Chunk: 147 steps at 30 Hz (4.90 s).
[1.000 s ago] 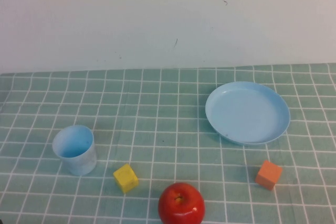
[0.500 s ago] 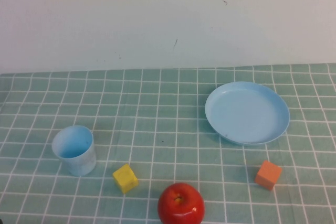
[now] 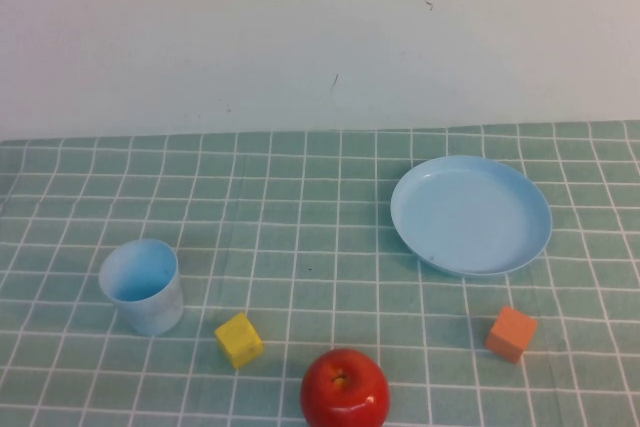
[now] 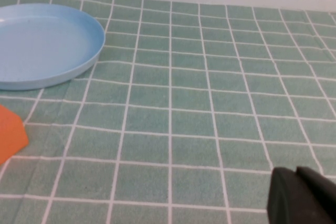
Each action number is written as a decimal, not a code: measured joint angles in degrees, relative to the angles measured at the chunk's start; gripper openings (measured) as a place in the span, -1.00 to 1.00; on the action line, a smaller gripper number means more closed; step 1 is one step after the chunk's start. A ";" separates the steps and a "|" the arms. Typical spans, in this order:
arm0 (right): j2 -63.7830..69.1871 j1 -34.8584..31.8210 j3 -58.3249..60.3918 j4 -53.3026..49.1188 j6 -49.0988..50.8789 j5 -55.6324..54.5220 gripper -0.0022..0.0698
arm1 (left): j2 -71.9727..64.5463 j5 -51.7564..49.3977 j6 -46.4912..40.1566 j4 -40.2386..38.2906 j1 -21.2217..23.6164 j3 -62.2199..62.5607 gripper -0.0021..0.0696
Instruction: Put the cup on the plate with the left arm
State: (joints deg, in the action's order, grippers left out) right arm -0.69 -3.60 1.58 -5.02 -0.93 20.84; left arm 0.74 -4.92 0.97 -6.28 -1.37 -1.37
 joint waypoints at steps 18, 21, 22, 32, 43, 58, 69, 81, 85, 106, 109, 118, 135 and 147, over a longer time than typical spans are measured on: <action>0.00 0.00 0.00 0.00 0.00 0.00 -0.95 | 0.00 36.79 -0.27 -0.43 0.00 0.00 -0.95; 0.00 0.00 0.00 0.00 0.00 0.00 -0.95 | 0.00 37.42 3.60 -0.57 0.00 0.00 -0.95; 0.00 0.00 0.00 0.00 0.00 0.00 -0.95 | 0.00 36.90 4.68 -0.57 0.00 0.00 -0.95; 0.00 0.00 0.00 0.00 0.00 0.00 -0.95 | -6.18 -1.34 6.33 2.01 0.00 25.16 -0.95; 0.00 0.00 0.00 0.00 0.00 0.00 -0.95 | -35.97 -13.01 6.63 1.01 0.00 51.82 -0.95; 0.00 0.00 0.00 0.00 0.00 0.00 -0.95 | -72.29 -36.85 -4.55 -12.95 0.00 64.85 -0.95; 0.00 0.00 0.00 0.00 0.00 0.00 -0.95 | -82.88 -42.62 -11.64 -12.71 0.00 67.48 0.13; 0.00 0.00 0.00 0.00 0.00 0.00 -0.95 | -93.02 -40.58 -12.43 -8.06 0.00 67.57 0.54; 0.00 0.00 0.00 0.00 0.00 0.00 -0.95 | -97.04 -39.54 -12.30 -6.87 0.00 67.57 0.44; 0.00 0.00 0.00 0.65 0.00 0.00 -0.95 | -105.07 -45.25 -10.96 -14.34 -1.62 80.39 -0.89; 0.00 0.00 0.00 0.73 0.00 0.00 -0.95 | -105.16 -46.70 -10.83 -14.84 -4.86 88.37 -0.89; 0.00 0.00 0.00 0.73 0.00 0.00 -0.95 | -113.48 -48.30 -8.46 -14.70 -19.49 113.30 -0.89; 0.00 0.00 0.00 0.24 0.00 0.00 -0.95 | -140.28 -52.96 1.26 -6.01 -29.14 136.68 -0.89; 0.00 0.00 0.00 0.16 0.00 0.00 -0.95 | -143.34 -47.41 2.48 -9.96 -30.81 136.80 -0.89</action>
State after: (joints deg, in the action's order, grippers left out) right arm -0.69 -3.60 1.58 -4.86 -0.93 20.84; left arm -142.60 -52.33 3.46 -16.24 -32.19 135.43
